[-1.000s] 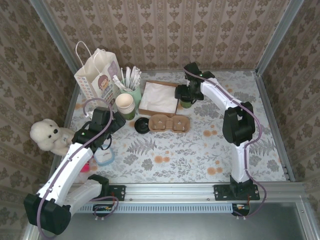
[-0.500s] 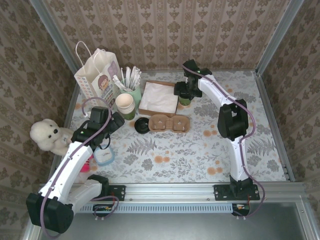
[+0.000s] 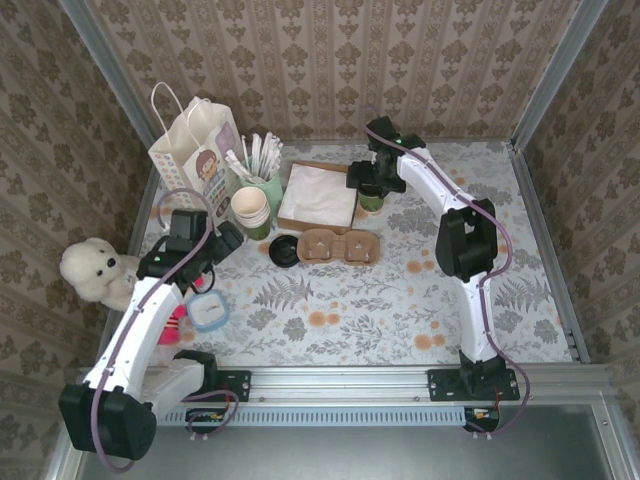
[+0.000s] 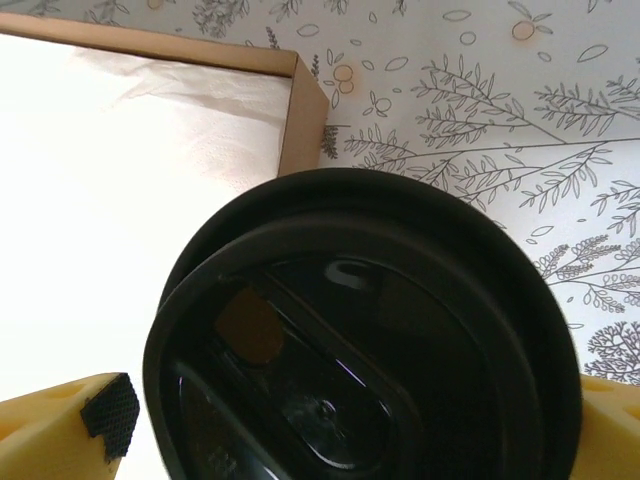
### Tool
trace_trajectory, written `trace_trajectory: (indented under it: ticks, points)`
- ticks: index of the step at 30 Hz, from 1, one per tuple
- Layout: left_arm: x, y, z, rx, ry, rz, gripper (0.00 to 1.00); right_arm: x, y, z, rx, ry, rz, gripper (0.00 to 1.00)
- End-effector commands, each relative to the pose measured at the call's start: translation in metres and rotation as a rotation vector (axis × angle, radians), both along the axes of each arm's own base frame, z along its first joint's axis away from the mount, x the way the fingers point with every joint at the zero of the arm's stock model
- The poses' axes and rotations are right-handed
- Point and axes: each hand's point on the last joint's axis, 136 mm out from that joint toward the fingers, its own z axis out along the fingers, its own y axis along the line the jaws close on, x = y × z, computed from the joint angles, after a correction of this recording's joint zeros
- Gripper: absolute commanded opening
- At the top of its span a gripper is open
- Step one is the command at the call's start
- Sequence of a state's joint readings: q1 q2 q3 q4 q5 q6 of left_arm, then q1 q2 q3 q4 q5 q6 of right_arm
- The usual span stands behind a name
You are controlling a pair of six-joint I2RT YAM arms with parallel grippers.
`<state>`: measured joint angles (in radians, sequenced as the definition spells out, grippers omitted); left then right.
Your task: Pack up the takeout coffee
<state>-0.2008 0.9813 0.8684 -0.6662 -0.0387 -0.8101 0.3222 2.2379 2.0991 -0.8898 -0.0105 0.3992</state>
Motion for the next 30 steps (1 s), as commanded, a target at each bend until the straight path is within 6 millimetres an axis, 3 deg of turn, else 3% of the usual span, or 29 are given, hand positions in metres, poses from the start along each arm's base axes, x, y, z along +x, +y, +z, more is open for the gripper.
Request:
trace_trajectory:
  ticks: [1,6,9,14,18,22,25,30]
  points:
    - [0.013,-0.013,0.037,-0.076,-0.079,-0.121,1.00,-0.007,-0.008,0.063,0.014,-0.118,-0.015,1.00]
    - [0.028,0.009,0.073,-0.031,-0.067,-0.074,1.00,-0.029,-0.023,0.111,0.028,-0.287,-0.053,1.00]
    - [0.038,0.019,0.089,-0.015,-0.073,-0.028,1.00,-0.049,-0.038,0.130,0.053,-0.392,-0.112,1.00]
    - [0.057,0.023,0.114,-0.044,-0.140,0.030,1.00,-0.091,-0.055,0.134,0.126,-0.506,-0.173,1.00]
    - [0.063,0.053,0.129,-0.018,-0.151,0.220,1.00,-0.124,-0.070,0.134,0.123,-0.560,-0.186,1.00]
    - [0.069,0.069,0.140,-0.064,-0.185,0.399,1.00,-0.152,-0.075,0.158,0.288,-0.693,-0.242,1.00]
    - [0.076,0.086,0.142,-0.060,-0.247,0.515,1.00,-0.164,-0.078,0.170,0.361,-0.769,-0.261,1.00]
    - [0.092,0.100,0.155,0.003,-0.227,0.572,1.00,-0.170,-0.079,0.174,0.311,-0.744,-0.221,1.00]
